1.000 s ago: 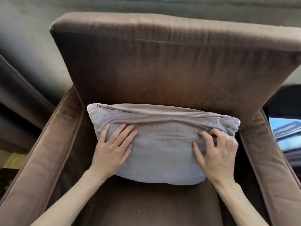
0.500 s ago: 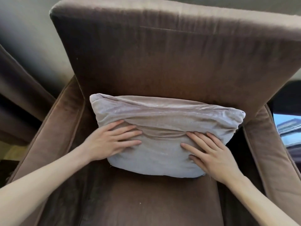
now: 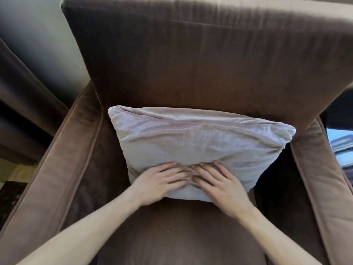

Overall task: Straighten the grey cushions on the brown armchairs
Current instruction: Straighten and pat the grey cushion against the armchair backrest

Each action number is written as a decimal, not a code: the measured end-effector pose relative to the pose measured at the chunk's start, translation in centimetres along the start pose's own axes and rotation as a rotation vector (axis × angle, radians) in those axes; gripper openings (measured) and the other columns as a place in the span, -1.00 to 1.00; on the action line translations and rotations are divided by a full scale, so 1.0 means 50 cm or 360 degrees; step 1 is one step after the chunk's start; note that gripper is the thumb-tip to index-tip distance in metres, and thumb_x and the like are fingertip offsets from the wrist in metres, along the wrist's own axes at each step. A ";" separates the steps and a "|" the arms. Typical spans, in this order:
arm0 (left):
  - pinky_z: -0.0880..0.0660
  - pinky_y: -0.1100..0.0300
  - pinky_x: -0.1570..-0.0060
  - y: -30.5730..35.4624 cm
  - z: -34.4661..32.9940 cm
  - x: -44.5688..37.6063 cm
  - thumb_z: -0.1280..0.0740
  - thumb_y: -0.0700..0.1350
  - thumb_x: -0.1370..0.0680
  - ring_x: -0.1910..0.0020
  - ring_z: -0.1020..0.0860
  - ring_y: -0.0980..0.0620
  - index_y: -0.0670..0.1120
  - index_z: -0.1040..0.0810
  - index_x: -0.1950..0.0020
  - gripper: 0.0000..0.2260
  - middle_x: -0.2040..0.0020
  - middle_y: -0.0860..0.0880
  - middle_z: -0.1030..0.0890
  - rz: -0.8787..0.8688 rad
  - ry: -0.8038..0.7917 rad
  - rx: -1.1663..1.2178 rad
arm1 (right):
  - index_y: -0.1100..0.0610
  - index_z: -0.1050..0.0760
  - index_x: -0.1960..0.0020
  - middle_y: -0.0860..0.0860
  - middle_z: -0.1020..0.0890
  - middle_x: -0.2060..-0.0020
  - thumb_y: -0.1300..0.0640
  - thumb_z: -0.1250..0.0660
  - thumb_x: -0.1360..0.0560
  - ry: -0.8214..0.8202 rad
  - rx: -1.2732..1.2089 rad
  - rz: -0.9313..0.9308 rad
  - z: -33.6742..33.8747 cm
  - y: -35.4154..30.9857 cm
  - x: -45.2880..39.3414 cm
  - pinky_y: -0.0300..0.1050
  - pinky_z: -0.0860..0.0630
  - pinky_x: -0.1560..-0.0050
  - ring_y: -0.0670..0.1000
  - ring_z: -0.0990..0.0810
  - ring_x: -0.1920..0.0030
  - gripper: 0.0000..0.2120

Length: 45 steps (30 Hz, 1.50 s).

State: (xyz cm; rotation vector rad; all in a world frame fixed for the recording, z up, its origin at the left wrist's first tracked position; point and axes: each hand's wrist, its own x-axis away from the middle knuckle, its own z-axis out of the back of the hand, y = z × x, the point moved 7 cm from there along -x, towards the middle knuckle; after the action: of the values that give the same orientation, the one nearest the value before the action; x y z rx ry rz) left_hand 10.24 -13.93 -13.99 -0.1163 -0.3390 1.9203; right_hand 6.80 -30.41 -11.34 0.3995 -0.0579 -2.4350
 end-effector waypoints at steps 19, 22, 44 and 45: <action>-0.55 0.16 -0.16 0.039 -0.055 0.077 -0.28 0.08 -0.54 -0.07 -0.64 0.13 0.18 -0.58 -0.22 -0.74 -0.13 0.09 -0.69 0.0950 -0.1008 0.2355 | 0.11 -0.66 0.02 0.08 -0.76 0.11 -0.14 -0.12 -0.66 -0.0961 -0.2293 -0.1781 -0.075 -0.063 0.047 -0.09 -0.58 -0.05 0.09 -0.73 0.03 -0.56; -0.43 0.04 -0.40 0.043 -0.089 0.010 -0.35 0.01 -0.60 -0.30 -0.53 0.08 -0.03 -0.45 -0.46 -0.57 -0.37 0.00 -0.56 0.1075 -0.1274 0.2789 | 0.09 -0.66 -0.15 0.01 -0.75 -0.04 -0.13 -0.13 -0.66 -0.1214 -0.2407 -0.1695 -0.126 -0.064 0.008 -0.17 -0.50 -0.21 -0.06 -0.70 -0.09 -0.59; -0.45 0.20 -0.37 -0.114 -0.010 0.144 -0.43 -0.10 -0.56 -0.20 -0.60 0.25 0.13 -0.57 -0.21 -0.74 -0.23 0.16 -0.64 0.1322 -0.0734 0.2377 | -0.27 -0.61 -0.20 -0.36 -0.62 -0.21 -0.51 -0.33 -0.31 -0.1216 -0.2081 -0.1574 0.026 0.166 0.158 -0.05 -0.37 -0.48 -0.31 -0.51 -0.29 -0.44; -0.49 0.20 -0.32 -0.117 0.023 0.129 -0.43 -0.09 -0.56 -0.18 -0.61 0.24 0.12 -0.59 -0.18 -0.78 -0.17 0.14 -0.68 0.1255 -0.0694 0.2423 | -0.25 -0.63 -0.18 -0.37 -0.62 -0.19 -0.40 -0.34 -0.40 -0.1223 -0.2130 -0.1511 0.053 0.149 0.129 -0.08 -0.40 -0.46 -0.33 -0.53 -0.25 -0.57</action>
State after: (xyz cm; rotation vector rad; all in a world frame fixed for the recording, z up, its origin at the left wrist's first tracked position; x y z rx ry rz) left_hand 12.84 -6.20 -10.66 1.3381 1.0818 2.4368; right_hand 5.80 -40.37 -9.49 -1.3405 1.6119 -2.5991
